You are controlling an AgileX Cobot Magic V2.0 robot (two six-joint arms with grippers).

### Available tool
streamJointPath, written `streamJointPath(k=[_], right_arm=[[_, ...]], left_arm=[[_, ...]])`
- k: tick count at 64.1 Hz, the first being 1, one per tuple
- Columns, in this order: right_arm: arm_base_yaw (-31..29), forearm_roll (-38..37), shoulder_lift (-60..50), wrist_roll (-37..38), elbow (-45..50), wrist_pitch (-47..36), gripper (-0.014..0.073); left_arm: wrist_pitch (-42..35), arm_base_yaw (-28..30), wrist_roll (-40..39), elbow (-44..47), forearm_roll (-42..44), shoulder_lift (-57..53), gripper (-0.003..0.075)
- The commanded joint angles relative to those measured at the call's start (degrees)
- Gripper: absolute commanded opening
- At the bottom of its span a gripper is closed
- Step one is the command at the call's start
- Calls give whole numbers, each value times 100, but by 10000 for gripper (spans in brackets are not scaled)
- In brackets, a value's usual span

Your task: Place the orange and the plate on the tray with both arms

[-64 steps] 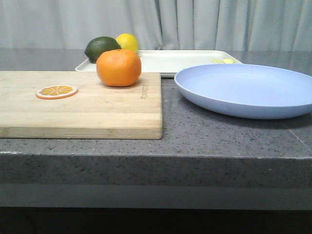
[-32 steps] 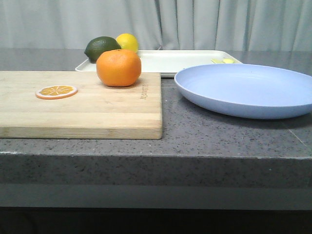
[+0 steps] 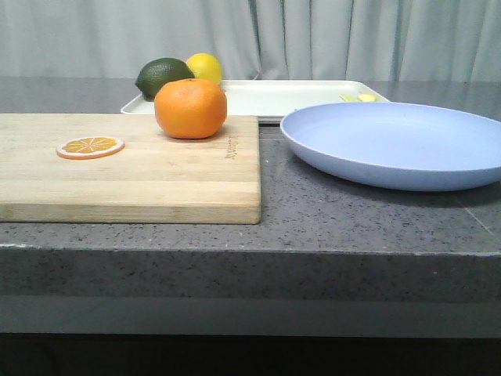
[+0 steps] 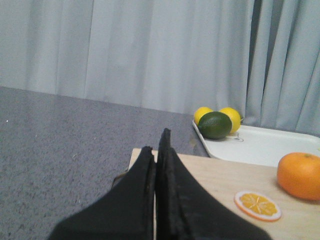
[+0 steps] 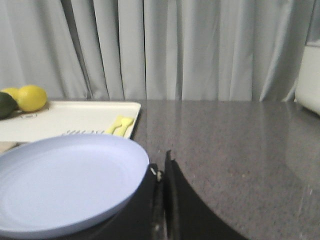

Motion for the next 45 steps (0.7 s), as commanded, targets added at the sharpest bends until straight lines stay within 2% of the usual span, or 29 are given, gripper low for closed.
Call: streamJointPath(k=[1,10,25,33,45], right_arm=[[-44,-260,-44,-65,-615,-294,-65],[-44,-804,378,-65,-1645,294,-65],[-44,-823,1776,-65,-3193,1904,-65],[-44,-823,2422,-65,-3594,2564,-65],[-44,-823,3044,-65,-3592,3090,-65]], left_arm=[[-109,0,-36,-766,-47,-42,-20],[993,0,-36,-1944,-47,346,-20],[2566,0,-36,-3522,-47,1782,-20],[2824,0,-36,-3742,-47,2391,-20],[2916,0,-36,-3708,-61,3004,-20]])
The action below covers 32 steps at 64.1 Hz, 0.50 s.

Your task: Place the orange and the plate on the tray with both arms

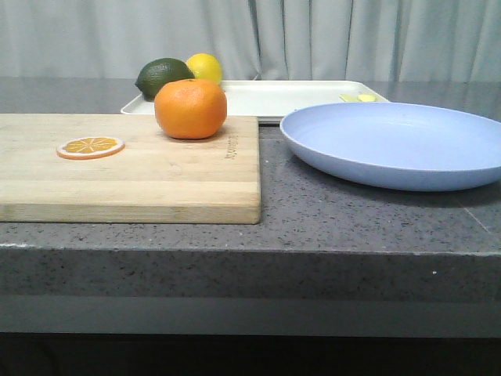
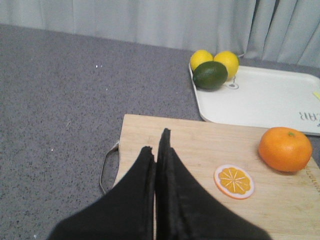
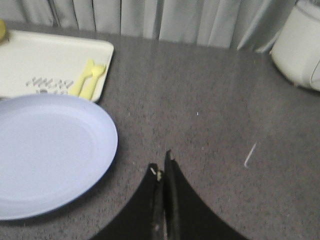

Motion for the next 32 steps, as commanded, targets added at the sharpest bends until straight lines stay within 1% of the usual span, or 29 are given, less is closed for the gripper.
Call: streamJointPath(k=[1,6,15,23,27,31,32], right_arm=[[-44,-93,304,-55,-198,-152,-65],[-44,-60,517,-45,-198,-143,-65],[-44,353,847,-45,-198,40,-65],[-44,361,1058,-50,-198,192,-52],[-44,361,1112,-50,-198,199,1],[-44,361,1138,-50,-198,199,90],[-44,361,1138,-50,-198,194,114]], left_arm=[[-370,0,-36,-173,-61,296,-20],[-370,0,-36,-173,-152,510,-20],[-331,0,-36,-173,-111,784,-20],[-235,9,-36,-173,57,1009,-17],[-225,9,-36,-173,148,1097,9],[-225,9,-36,-173,175,1156,76],[-236,9,-36,-173,175,1172,106]])
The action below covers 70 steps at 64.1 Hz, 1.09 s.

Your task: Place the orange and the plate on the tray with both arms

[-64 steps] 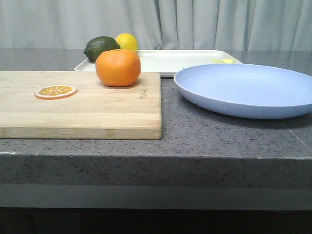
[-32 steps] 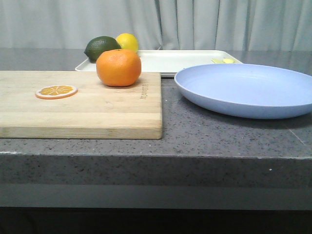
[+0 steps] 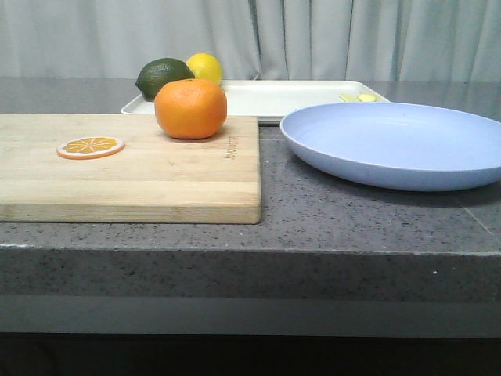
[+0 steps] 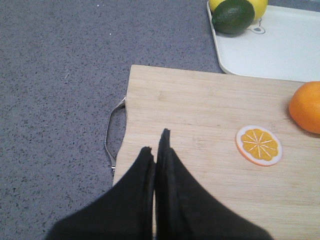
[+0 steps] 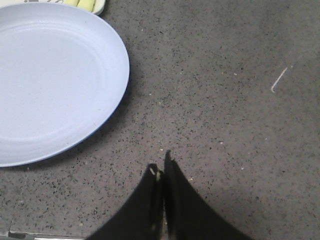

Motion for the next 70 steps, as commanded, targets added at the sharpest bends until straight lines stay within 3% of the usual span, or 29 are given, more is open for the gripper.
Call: streamJointPath(k=[1,10,18,30,50,62,70], right_arm=[[-44,5,54,-20,-198,-327,151],[-44,5,54,-20,-198,-331,413],[-44,5,54,-20,-198,-290,559],[79,278,54,-103,-198,-221,584],[779,315,54,-346,-198,-14,584],[779,315,54,-346,-198,110,584],[779,315,54,-346,-198,123,584]], left_arm=[[-362,9,-36,-173,49,103,127],[-395,9,-25,-173,49,155,381],[-384,9,9,-173,84,155,547],[-650,-386,57,-187,-23,258,556],[-723,-2185,310,-968,78,1442,563],[-747,-2933,310,-1780,285,2518,663],[-747,-3022,310,-2319,294,3267,673]])
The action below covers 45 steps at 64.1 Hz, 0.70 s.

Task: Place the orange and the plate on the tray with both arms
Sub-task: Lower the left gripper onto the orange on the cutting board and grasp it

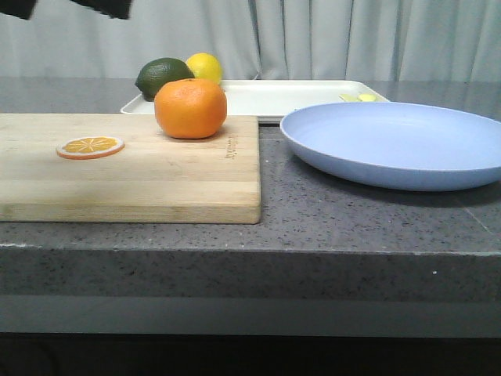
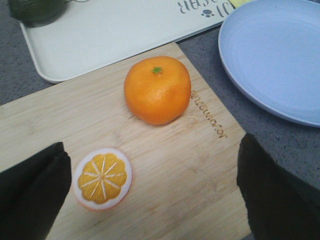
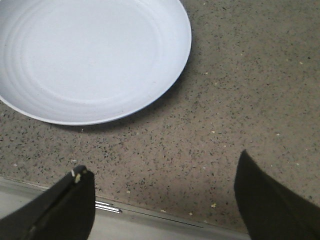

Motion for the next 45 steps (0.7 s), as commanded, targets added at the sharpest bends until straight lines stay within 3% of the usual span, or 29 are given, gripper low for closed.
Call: streamJointPath(k=[1,24,45], right_arm=[[10,-15,19,-69,-198,-284,584],[10,-15,19,-69,-198,-240,584],[10,-20,19,-69,-198,-162,584]], left_arm=[[-415,-77,9,-580,37,459,673],[-313,-77,9,-1963,292,2318,673],[-288,-77,9,-2399,264,3155,673]])
